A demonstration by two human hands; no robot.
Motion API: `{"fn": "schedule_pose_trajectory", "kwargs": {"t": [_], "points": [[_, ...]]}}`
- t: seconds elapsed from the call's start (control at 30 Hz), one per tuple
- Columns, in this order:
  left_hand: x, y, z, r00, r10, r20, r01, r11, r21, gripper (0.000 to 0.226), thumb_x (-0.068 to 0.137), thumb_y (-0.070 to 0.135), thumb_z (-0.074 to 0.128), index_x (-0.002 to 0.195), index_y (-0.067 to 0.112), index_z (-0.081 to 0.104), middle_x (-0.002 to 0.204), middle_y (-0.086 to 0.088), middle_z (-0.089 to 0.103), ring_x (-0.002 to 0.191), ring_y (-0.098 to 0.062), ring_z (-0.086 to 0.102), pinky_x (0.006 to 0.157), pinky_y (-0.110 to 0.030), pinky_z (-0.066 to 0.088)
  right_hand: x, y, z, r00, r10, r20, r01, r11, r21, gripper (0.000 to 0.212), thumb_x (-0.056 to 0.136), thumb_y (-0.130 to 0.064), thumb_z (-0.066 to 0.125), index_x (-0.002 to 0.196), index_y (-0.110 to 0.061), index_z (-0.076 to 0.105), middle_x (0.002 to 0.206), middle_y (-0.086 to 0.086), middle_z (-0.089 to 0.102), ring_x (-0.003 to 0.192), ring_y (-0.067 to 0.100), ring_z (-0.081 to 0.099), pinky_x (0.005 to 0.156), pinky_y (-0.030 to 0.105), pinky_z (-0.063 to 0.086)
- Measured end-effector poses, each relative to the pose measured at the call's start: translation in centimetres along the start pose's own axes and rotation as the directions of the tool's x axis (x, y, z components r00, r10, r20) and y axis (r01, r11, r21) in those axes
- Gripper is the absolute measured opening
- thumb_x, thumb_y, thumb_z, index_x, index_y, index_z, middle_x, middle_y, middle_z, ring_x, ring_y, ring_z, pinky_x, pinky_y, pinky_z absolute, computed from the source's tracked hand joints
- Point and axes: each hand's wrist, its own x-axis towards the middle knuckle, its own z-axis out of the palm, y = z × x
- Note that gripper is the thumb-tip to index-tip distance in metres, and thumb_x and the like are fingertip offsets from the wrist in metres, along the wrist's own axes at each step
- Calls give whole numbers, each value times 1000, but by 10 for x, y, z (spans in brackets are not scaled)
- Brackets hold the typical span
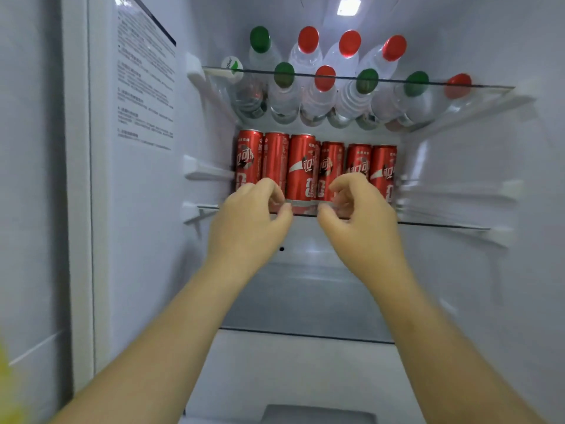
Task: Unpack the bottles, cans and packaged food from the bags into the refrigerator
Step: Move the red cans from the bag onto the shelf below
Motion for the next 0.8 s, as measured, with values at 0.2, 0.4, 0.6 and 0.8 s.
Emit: {"fn": "schedule_pose_trajectory", "kwargs": {"t": [0.2, 0.4, 0.6, 0.8], "points": [[-78, -11, 8, 974, -30, 226, 0, 991, 131, 18, 89, 32, 53, 102, 21, 57, 93, 8, 49, 87, -14, 48, 71, -28, 38, -84, 29, -1, 969, 160, 189, -148, 986, -80, 26, 85, -27, 59, 110, -26, 50, 102, -10, 52, 92, 9, 49, 76, 34, 47], [-150, -9, 25, 931, -87, 354, 41, 990, 135, 22, 91, 34, 51, 110, 22, 57, 103, 7, 52, 103, -12, 48, 79, -25, 40, -153, 44, -11, 891, 295, 344, -257, 954, -154, 31, 88, -31, 56, 118, -28, 48, 115, -15, 47, 105, 7, 47, 75, 24, 39], [-192, -3, 44, 890, -66, 452, 16, 993, 113, 24, 92, 33, 50, 112, 22, 56, 108, 5, 53, 104, -14, 48, 83, -28, 42, -204, 59, -31, 836, 394, 382, -344, 918, -196, 34, 87, -28, 55, 120, -29, 47, 116, -19, 44, 107, 5, 44, 77, 20, 36], [-225, 5, 69, 814, 114, 570, -148, 989, 13, 17, 76, 27, 63, 89, 17, 67, 84, 1, 64, 73, -22, 63, 53, -31, 50, -248, 64, -56, 764, 544, 348, -450, 835, -317, 36, 90, -32, 51, 124, -32, 44, 122, -19, 41, 112, 2, 41, 81, 18, 33]]}}
